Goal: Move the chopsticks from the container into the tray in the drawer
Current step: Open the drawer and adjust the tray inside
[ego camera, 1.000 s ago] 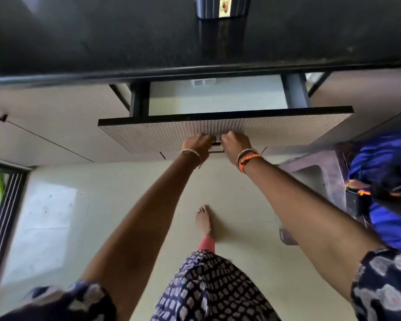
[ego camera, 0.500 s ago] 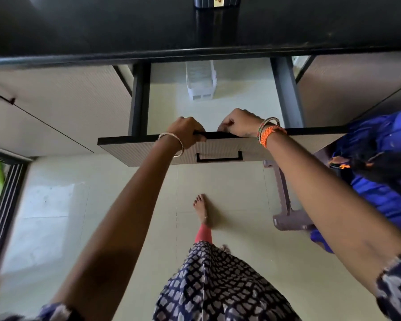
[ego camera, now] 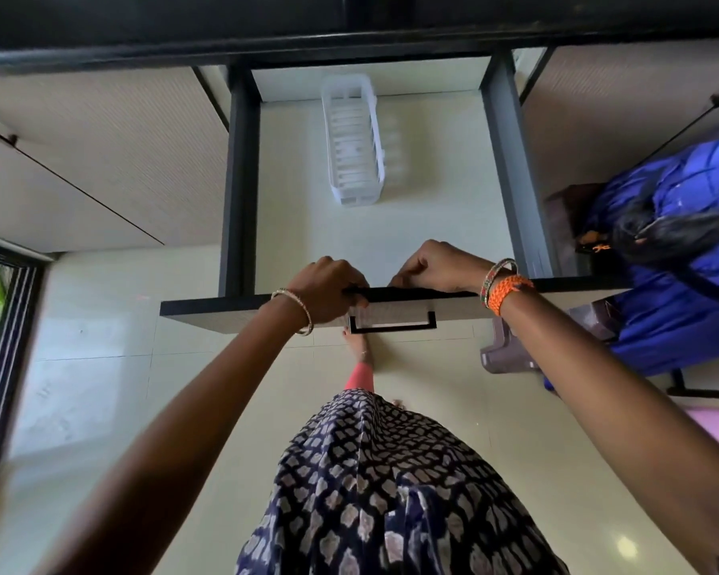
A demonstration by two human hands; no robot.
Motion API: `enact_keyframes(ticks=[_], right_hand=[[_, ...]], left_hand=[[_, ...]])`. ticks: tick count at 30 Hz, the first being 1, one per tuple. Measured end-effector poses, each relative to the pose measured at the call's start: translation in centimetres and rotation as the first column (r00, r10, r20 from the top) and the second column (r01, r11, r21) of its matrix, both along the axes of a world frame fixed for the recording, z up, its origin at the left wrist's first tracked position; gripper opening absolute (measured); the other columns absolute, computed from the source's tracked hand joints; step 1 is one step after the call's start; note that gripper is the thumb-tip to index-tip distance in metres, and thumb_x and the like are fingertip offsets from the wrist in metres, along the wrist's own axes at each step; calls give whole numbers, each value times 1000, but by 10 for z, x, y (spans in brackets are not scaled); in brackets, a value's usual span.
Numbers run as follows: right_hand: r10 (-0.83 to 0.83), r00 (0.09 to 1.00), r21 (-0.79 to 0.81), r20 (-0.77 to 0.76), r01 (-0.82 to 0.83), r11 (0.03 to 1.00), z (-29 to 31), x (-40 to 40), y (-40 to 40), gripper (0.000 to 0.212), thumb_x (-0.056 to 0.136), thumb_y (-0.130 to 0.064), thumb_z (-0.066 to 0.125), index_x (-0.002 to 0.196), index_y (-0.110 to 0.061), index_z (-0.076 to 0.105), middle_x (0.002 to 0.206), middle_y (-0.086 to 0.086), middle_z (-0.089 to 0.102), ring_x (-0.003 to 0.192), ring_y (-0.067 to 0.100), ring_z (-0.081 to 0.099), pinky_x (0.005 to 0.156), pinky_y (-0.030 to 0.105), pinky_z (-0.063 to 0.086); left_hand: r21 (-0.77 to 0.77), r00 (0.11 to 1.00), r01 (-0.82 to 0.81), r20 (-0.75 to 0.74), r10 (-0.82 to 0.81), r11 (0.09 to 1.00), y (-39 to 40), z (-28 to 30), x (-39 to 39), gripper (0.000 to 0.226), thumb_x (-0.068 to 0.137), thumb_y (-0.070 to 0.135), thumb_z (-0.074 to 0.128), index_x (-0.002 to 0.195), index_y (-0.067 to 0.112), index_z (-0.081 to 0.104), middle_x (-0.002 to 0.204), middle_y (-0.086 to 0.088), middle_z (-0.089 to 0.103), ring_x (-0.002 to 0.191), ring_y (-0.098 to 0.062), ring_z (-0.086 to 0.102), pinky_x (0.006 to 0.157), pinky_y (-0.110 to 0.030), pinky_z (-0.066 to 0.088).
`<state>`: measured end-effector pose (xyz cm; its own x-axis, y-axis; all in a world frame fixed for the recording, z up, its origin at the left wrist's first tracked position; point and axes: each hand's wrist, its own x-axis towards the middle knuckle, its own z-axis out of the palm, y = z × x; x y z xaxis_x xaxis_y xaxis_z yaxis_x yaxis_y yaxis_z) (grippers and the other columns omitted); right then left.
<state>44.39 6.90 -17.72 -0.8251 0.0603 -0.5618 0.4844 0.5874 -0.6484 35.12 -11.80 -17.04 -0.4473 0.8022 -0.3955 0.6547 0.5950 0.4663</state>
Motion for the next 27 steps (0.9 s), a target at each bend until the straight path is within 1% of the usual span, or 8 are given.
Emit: enact_keyframes(ticks=[5,7,10,13,17,20,24,27], right_hand=[[45,999,1,20,-45,999,-2,7,-5,25,83,-38,69,96,-19,77,96,2,77,96,23,70,90,43,55],[66,998,-5,10,-65,998,-2,2,-2,23,83,-34,70,98,-17,77,96,3,77,96,22,70,91,42,55],[-61,992,60,-107,67,996,-7,-18,11,20,86,-25,67,102,-16,75,104,3,75,100,18,68,95,40,53],[-147,961,237,-235,204,950,-16,-53,28,22,86,-20,61,106,-22,71,109,1,73,107,21,64,95,36,51],[96,979,423,-178,-12,906,-26,-116,57,49,78,-19,63,126,-20,57,128,7,60,120,29,53,96,35,47],[251,950,552,-185,-111,827,-29,-168,86,59,74,-21,63,130,-13,50,129,12,54,123,32,48,95,39,46],[-71,939,529,-337,251,811,-42,-218,90,38,86,-20,52,122,-7,50,125,15,54,117,34,49,90,41,45],[-153,897,530,-416,375,760,-55,-231,62,28,90,-25,47,107,-5,56,113,16,61,107,34,55,85,40,44]], left_hand=[[8,1000,2,7,-2,1000,-8,-1,10,22,79,19,64,99,22,72,98,-9,74,91,-30,65,75,-33,51],[-6,994,-1,113,2,1000,-5,-1,-1,17,82,17,63,96,18,73,96,-6,75,88,-23,67,74,-25,50],[19,900,-212,394,188,977,7,-6,-35,18,87,2,54,95,6,70,98,-15,72,80,-21,68,62,-18,54],[157,888,-429,255,383,890,31,-21,-70,19,85,-2,52,94,5,68,100,-21,70,81,-30,66,53,-18,52],[115,713,-697,211,668,708,76,-53,-120,29,90,19,52,113,0,55,118,-22,63,105,-40,60,89,-38,51],[23,679,-724,200,707,689,98,-73,-153,49,90,27,53,129,0,39,128,-23,54,120,-37,50,98,-37,41],[68,656,-751,181,733,656,118,-88,-193,51,87,18,56,131,1,35,117,-24,59,108,-37,57,94,-40,48],[-27,524,-809,420,741,587,127,-90,-211,40,86,10,57,122,6,41,86,-17,60,69,-25,63,73,-42,59]])
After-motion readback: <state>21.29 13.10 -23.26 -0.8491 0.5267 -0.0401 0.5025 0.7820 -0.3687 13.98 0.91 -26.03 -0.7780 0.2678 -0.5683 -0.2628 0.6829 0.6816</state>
